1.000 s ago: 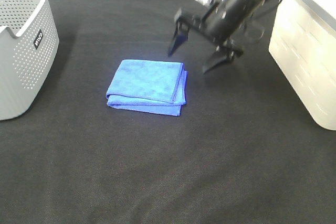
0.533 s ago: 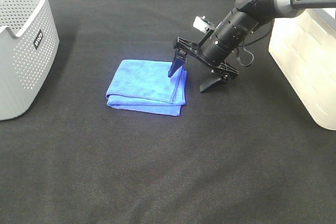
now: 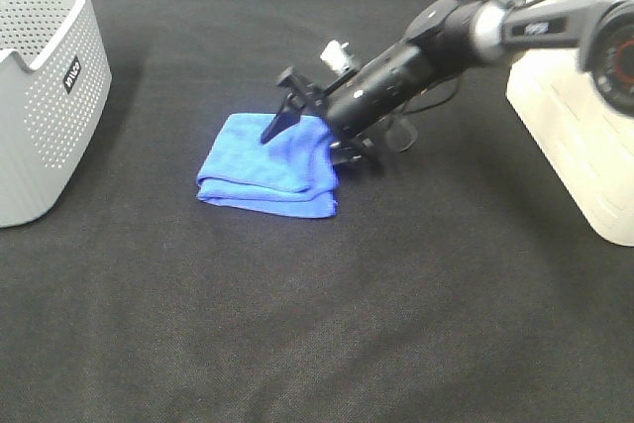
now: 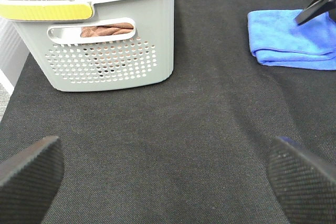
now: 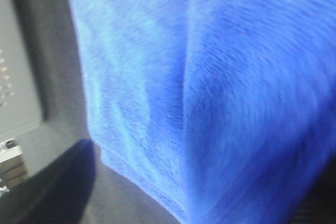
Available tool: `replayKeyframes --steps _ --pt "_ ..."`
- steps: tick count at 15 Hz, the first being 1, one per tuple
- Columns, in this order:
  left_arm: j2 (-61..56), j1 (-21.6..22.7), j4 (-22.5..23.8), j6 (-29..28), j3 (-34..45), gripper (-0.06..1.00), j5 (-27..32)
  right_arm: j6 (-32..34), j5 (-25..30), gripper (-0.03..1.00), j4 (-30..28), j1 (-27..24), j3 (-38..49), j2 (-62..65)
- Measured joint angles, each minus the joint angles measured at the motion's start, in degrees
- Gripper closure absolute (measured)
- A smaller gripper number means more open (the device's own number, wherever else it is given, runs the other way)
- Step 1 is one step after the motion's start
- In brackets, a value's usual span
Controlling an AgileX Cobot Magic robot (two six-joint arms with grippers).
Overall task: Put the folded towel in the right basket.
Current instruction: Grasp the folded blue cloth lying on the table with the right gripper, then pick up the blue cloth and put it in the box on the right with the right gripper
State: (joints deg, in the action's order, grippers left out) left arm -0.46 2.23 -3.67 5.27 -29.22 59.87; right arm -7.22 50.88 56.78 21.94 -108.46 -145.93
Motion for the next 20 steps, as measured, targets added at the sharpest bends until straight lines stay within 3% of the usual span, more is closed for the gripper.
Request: replayKeyframes --steps 4,5,8,12,13,15,17,20 --pt "0.0 0.0 0.0 0.0 0.0 -0.04 0.0 -2.0 -0.6 0.80 0.5 0.7 0.1 -1.4" --pt "0.0 0.0 0.0 0.0 0.0 -0.04 0.0 -2.9 -0.5 0.84 0.1 0.7 0.1 -1.4" --pt "0.0 0.0 0.0 0.0 0.0 -0.04 0.0 -6.9 -0.3 0.84 -1.3 0.7 0.3 -0.1" --pt "0.0 0.0 0.0 0.0 0.0 -0.04 0.0 -7.7 11.8 0.84 -5.2 -4.0 -6.3 6.1" --pt "0.0 0.0 0.0 0.0 0.0 -0.04 0.0 -7.7 11.8 0.84 -5.2 -4.0 -6.3 6.1" --pt "0.0 0.0 0.0 0.0 0.0 -0.04 0.0 -6.8 17.3 0.84 -5.3 -8.0 -14.4 11.3" --pt "0.0 0.0 0.0 0.0 0.0 -0.04 0.0 -5.0 18.1 0.84 -5.5 -10.9 -20.0 14.7" --pt "0.0 0.0 0.0 0.0 0.0 -0.04 0.0 -2.2 18.4 0.84 -13.0 -17.9 -23.7 23.8"
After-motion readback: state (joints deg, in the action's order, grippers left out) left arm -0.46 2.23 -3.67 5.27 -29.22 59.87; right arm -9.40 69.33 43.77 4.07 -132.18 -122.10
